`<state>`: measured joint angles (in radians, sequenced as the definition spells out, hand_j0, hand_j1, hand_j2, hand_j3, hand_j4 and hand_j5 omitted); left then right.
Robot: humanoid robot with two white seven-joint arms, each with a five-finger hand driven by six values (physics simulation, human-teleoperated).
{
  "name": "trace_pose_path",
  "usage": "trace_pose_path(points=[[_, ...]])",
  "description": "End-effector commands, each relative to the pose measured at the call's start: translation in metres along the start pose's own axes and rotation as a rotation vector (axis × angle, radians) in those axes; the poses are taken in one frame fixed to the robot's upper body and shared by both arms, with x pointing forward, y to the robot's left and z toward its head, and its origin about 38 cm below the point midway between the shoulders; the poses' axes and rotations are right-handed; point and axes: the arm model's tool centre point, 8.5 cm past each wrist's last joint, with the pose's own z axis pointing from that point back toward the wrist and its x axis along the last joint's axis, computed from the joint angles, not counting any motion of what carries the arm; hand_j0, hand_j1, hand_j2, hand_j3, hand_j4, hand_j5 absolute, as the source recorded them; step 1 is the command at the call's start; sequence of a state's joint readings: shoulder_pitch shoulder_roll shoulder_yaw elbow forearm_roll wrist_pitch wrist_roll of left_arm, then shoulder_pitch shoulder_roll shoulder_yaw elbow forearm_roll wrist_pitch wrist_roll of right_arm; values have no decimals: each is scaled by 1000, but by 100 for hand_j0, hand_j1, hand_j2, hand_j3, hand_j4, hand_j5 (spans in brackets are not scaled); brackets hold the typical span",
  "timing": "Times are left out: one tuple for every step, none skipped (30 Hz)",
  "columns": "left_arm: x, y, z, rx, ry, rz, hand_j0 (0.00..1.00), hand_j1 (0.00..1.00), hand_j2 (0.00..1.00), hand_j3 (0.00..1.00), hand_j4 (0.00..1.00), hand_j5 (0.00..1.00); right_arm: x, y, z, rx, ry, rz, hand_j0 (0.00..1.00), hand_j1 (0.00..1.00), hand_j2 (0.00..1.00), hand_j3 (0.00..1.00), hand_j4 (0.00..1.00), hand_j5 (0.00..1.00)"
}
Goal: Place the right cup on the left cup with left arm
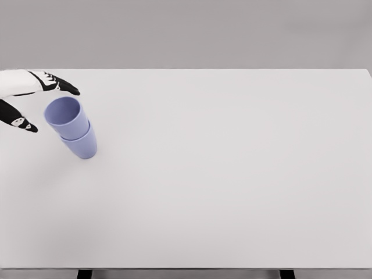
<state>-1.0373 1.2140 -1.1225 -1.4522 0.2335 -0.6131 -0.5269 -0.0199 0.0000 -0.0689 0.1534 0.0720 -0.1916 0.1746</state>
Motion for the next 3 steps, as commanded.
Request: trace_pose_path(points=[[5,7,1,24,-14,-3,100,100,100,100,100,100,0,0,0,0,0,0,100,100,100,100,100,100],[4,5,2,24,-11,3,100,100,100,100,100,100,0,0,0,0,0,0,100,100,100,100,100,100],[3,10,5,44,-8,0,100,100,100,100,100,100,0,0,0,1,0,1,100,100,100,100,100,100]])
